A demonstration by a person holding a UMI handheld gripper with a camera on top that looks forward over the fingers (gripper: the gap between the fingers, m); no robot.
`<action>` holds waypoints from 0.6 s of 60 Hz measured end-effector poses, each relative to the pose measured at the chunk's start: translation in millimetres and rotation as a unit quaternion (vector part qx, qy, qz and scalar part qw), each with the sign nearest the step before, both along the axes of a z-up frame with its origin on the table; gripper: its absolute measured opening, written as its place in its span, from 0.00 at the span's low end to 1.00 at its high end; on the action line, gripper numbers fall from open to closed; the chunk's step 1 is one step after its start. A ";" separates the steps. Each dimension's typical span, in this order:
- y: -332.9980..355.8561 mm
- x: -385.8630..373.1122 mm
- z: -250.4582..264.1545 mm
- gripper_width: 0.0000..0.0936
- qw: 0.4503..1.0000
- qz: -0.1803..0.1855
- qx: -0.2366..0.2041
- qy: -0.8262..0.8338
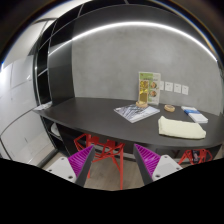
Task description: Fold towel
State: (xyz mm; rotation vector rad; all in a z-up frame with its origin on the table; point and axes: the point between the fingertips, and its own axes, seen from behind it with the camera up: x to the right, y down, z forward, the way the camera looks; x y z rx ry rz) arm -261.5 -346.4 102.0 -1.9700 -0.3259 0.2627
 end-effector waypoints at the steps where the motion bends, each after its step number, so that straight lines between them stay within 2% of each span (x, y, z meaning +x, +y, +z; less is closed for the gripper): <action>1: 0.9 0.7 0.1 0.86 1.000 -0.001 0.000 0.000; 17: 48.3 56.4 -8.7 0.84 0.999 -0.043 -0.001 -0.032; 31: 149.8 151.7 -38.5 0.81 0.992 -0.106 -0.002 -0.073; 36: 198.6 177.7 -49.7 0.80 0.989 -0.112 0.003 -0.091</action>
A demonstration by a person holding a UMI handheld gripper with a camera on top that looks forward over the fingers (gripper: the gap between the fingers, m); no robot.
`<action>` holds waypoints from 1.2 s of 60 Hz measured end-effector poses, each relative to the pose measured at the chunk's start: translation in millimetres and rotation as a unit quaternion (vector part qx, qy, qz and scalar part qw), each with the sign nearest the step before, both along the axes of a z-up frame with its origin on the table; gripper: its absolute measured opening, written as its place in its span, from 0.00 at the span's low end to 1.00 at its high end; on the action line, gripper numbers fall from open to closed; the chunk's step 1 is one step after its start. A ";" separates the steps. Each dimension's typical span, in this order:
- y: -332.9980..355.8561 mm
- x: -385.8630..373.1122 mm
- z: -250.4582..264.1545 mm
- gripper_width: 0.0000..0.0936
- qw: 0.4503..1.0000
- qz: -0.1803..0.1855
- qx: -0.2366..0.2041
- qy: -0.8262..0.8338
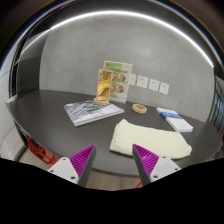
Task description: Fold towel
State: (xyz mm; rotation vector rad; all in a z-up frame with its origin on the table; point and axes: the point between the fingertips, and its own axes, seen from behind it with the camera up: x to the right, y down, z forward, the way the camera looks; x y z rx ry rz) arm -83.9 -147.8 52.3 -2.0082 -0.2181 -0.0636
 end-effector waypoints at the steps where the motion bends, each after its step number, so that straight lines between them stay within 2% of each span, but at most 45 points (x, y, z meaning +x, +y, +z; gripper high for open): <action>1: 9.8 3.6 -1.8 0.80 1.000 0.000 0.001 -0.001; 8: 66.0 14.7 -26.7 0.77 1.000 0.008 -0.021 0.006; 15: 97.3 8.0 -48.5 0.63 0.998 0.046 -0.040 -0.002; 16: 100.0 7.8 -53.3 0.65 0.998 0.049 -0.045 -0.005; 17: 102.3 7.7 -58.3 0.56 0.997 0.052 -0.051 -0.007; 18: 103.6 5.7 -63.1 0.57 0.997 0.056 -0.059 -0.009; 19: 106.6 2.1 -59.6 0.43 0.997 0.063 -0.053 -0.003; 20: 109.2 2.4 -59.1 0.51 0.997 0.064 -0.049 0.000; 21: 109.3 3.0 -60.7 0.47 0.997 0.065 -0.052 -0.001; 22: 111.2 1.2 -61.5 0.38 0.997 0.066 -0.050 0.003; 23: 111.6 1.1 -61.8 0.34 0.996 0.066 -0.051 0.007; 24: 112.5 2.0 -61.6 0.36 0.997 0.066 -0.050 0.009; 27: 117.9 11.7 -59.8 0.08 0.998 0.055 -0.041 0.004; 29: 121.1 11.4 -60.2 0.05 0.998 0.052 -0.035 0.015; 38: 122.6 10.1 -49.0 0.01 0.997 0.061 -0.030 0.044; 42: 124.4 21.3 -17.8 0.01 0.996 0.054 -0.001 0.064; 49: 128.1 78.0 44.6 0.01 0.994 0.014 0.049 0.092; 54: 125.8 143.5 63.5 0.01 0.992 -0.037 0.065 0.104; 59: 122.7 219.6 50.4 0.02 0.988 -0.095 0.064 0.100; 66: 115.0 294.0 -6.8 0.02 0.982 -0.165 0.014 0.087; 69: 110.1 316.6 -32.7 0.02 0.981 -0.179 -0.008 0.074; 72: 111.6 323.5 -38.3 0.03 0.983 -0.173 -0.011 0.066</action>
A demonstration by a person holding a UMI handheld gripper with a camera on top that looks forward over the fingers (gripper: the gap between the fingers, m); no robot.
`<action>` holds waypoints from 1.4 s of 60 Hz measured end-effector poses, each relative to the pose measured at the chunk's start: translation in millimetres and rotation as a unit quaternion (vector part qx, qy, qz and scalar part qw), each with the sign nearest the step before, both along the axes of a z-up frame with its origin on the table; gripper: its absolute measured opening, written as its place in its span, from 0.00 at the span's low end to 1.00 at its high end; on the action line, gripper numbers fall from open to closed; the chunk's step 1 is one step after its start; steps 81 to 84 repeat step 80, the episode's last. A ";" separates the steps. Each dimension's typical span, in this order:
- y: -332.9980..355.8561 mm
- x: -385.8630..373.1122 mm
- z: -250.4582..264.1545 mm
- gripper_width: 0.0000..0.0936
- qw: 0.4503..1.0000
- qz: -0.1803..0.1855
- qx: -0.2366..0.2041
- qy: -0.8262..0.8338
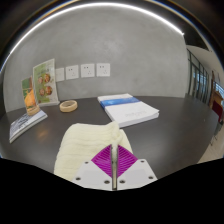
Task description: Fold towel
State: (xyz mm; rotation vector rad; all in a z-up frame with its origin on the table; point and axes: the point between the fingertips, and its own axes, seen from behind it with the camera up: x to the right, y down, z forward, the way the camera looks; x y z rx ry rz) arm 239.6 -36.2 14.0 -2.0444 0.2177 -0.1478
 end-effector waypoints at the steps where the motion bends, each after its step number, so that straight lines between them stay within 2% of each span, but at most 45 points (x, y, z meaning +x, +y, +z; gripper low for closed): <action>1: 0.2 -0.4 1.7 0.03 1.000 0.003 0.008 -0.001; 5: -2.5 -1.0 2.2 0.04 1.000 0.008 0.006 -0.008; 7: -3.3 -1.1 5.5 0.11 1.000 0.005 0.000 -0.013; 8: -4.1 -1.5 6.5 0.23 1.000 0.005 -0.001 -0.015; 11: -8.7 1.1 10.5 0.42 1.000 -0.002 -0.006 -0.027; 14: -15.8 5.5 16.8 0.67 0.999 -0.012 -0.007 -0.043; 15: -18.1 5.5 19.0 0.77 0.999 -0.014 -0.006 -0.047; 16: -20.5 4.5 20.9 0.91 0.999 -0.013 -0.005 -0.050; 17: -23.6 3.5 22.6 0.88 0.999 -0.013 -0.005 -0.050; 19: -31.0 1.7 24.4 0.91 0.999 -0.017 -0.006 -0.045; 32: -110.2 -38.5 51.7 0.89 0.999 -0.017 0.009 -0.039; 41: -191.4 -102.5 65.4 0.89 0.999 -0.008 0.015 -0.051; 60: -330.8 -271.5 67.9 0.89 0.995 0.085 0.020 -0.052; 65: -348.8 -280.9 77.7 0.89 0.993 0.096 0.034 -0.061; 73: -357.3 -265.3 76.7 0.89 0.993 0.091 0.046 -0.064; 80: -360.1 -259.1 65.5 0.89 0.992 0.119 0.041 -0.018; 84: -360.1 -259.1 65.5 0.89 0.992 0.119 0.041 -0.018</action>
